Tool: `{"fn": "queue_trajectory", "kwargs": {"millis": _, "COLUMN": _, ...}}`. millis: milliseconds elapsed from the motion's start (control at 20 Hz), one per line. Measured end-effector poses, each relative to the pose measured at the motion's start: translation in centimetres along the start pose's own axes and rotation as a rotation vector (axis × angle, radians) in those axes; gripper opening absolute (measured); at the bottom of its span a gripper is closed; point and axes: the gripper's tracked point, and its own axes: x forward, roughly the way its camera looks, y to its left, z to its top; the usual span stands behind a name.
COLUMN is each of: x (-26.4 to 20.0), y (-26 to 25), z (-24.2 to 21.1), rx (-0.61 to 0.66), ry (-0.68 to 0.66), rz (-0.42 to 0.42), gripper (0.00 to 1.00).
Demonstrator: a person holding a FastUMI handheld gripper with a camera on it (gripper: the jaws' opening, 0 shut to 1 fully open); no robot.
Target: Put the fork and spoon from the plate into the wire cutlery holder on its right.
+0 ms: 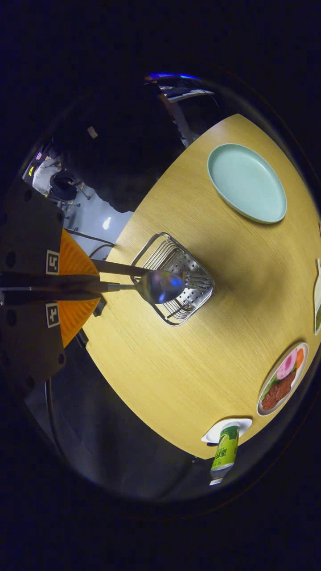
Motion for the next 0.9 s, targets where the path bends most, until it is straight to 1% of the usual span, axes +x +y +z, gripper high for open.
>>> {"fn": "queue_trajectory", "kwargs": {"millis": 150, "x": 0.4, "y": -0.1, "z": 1.3, "rx": -0.007, "ry": 0.061, "rz": 0.009, "gripper": 0.08}}
{"fn": "queue_trajectory", "kwargs": {"millis": 450, "x": 1.4, "y": -0.9, "z": 2.7, "rx": 0.037, "ry": 0.095, "rz": 0.001, "gripper": 0.08}}
{"fn": "queue_trajectory", "kwargs": {"millis": 550, "x": 1.6, "y": -1.2, "z": 3.3, "rx": 0.039, "ry": 0.067, "rz": -0.008, "gripper": 0.12}}
{"fn": "queue_trajectory", "kwargs": {"millis": 650, "x": 1.7, "y": -0.8, "z": 3.4, "rx": 0.039, "ry": 0.040, "rz": 0.006, "gripper": 0.17}}
{"fn": "queue_trajectory", "kwargs": {"millis": 700, "x": 1.7, "y": -0.6, "z": 3.5, "rx": 0.039, "ry": 0.019, "rz": 0.006, "gripper": 0.30}}
{"fn": "queue_trajectory", "kwargs": {"millis": 750, "x": 1.7, "y": -0.6, "z": 3.6, "rx": 0.037, "ry": -0.011, "rz": 0.006, "gripper": 0.39}}
{"fn": "queue_trajectory", "kwargs": {"millis": 800, "x": 1.5, "y": -0.4, "z": 3.8, "rx": 0.037, "ry": -0.054, "rz": 0.009, "gripper": 0.55}}
{"fn": "queue_trajectory", "kwargs": {"millis": 850, "x": 1.1, "y": -0.1, "z": 4.1, "rx": 0.046, "ry": -0.107, "rz": 0.016, "gripper": 0.59}}
{"fn": "queue_trajectory", "kwargs": {"millis": 900, "x": 0.6, "y": 0.2, "z": 4.5, "rx": 0.068, "ry": -0.171, "rz": 0.033, "gripper": 0.67}}
